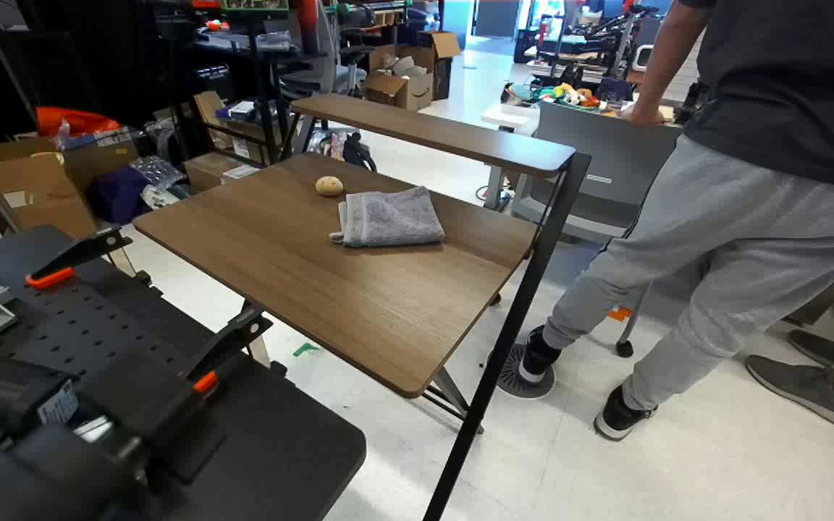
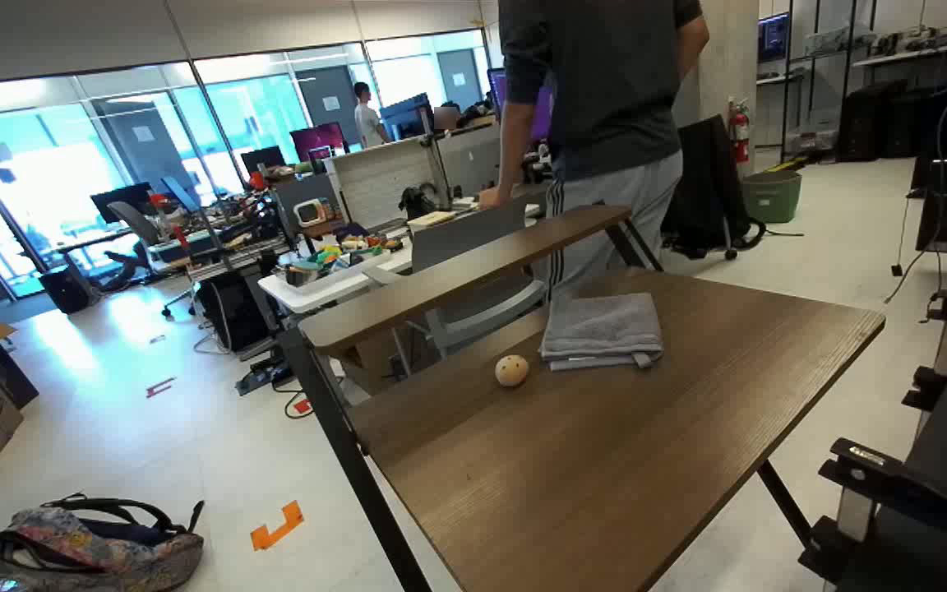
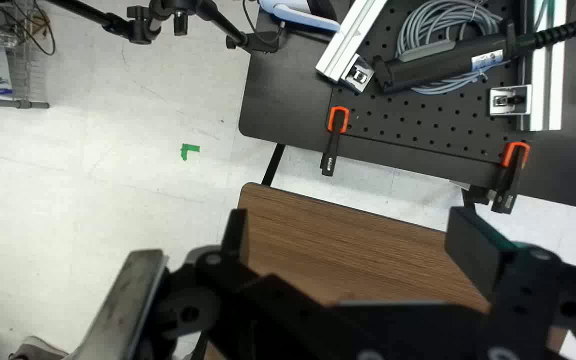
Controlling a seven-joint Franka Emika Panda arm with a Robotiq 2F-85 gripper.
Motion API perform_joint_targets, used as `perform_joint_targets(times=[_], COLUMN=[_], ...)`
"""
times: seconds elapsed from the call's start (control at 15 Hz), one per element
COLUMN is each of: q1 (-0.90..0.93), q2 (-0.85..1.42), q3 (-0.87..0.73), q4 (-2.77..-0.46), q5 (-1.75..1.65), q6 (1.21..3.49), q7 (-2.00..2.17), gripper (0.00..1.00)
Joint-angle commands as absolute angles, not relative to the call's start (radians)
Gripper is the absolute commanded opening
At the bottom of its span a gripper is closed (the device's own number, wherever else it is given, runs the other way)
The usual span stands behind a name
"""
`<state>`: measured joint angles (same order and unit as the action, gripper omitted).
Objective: Move the brown object to the left then use the towel to wipe the table
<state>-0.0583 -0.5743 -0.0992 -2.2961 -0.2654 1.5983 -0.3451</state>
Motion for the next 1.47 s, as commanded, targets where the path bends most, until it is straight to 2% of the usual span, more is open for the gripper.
perform_joint_targets(times=[0.0,0.93,1.2,1.4], q1=[-0.042,-0.042,-0.044,-0.044], q2=[-0.574,-0.574,-0.571,-0.573], q3=[-0.111,-0.111,-0.143,-0.135], q4=[-2.293,-2.293,-2.302,-2.379], q5=[-0.271,-0.271,-0.096,-0.008], q6=[1.594,1.594,1.717,1.935], q7=[-0.339,-0.338,-0.219,-0.163], gripper=[1.00,1.00,1.00,1.00])
